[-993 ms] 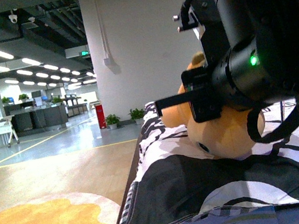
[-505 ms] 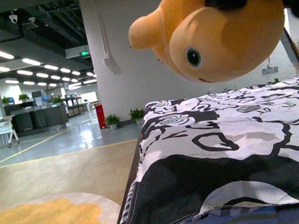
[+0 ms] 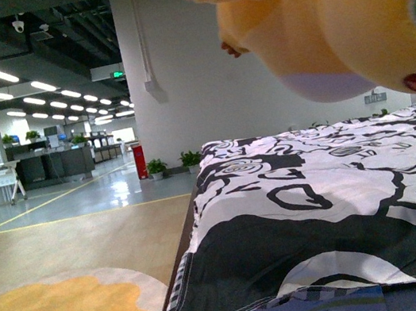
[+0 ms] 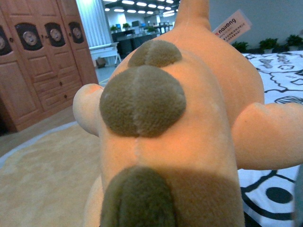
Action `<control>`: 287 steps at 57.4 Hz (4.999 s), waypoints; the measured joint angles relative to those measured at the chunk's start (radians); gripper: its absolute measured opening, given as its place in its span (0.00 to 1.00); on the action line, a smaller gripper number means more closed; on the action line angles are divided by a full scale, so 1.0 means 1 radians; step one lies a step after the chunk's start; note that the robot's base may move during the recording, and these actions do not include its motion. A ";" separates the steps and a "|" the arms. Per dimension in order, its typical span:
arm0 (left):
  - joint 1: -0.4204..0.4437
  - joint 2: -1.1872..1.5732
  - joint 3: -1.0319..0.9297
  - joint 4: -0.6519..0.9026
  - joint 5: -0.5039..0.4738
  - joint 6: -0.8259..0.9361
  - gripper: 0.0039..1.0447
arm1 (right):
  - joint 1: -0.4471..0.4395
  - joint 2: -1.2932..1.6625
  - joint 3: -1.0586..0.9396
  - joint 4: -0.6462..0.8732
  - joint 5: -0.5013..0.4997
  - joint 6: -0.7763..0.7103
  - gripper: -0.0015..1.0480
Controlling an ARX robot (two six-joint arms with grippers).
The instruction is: Put away toys
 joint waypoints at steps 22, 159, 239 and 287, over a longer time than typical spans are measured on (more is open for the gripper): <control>0.000 0.000 0.000 0.000 0.000 0.000 0.95 | -0.095 -0.240 -0.266 -0.001 0.007 0.025 0.16; 0.000 0.000 0.000 0.000 0.000 0.000 0.95 | -0.326 -0.298 -0.587 0.284 -0.082 -0.008 0.16; 0.002 0.000 0.000 0.000 -0.006 0.000 0.95 | -0.321 -0.296 -0.591 0.283 -0.103 -0.006 0.16; 0.001 0.000 0.000 0.000 0.000 0.000 0.95 | -0.325 -0.299 -0.591 0.283 -0.085 -0.006 0.16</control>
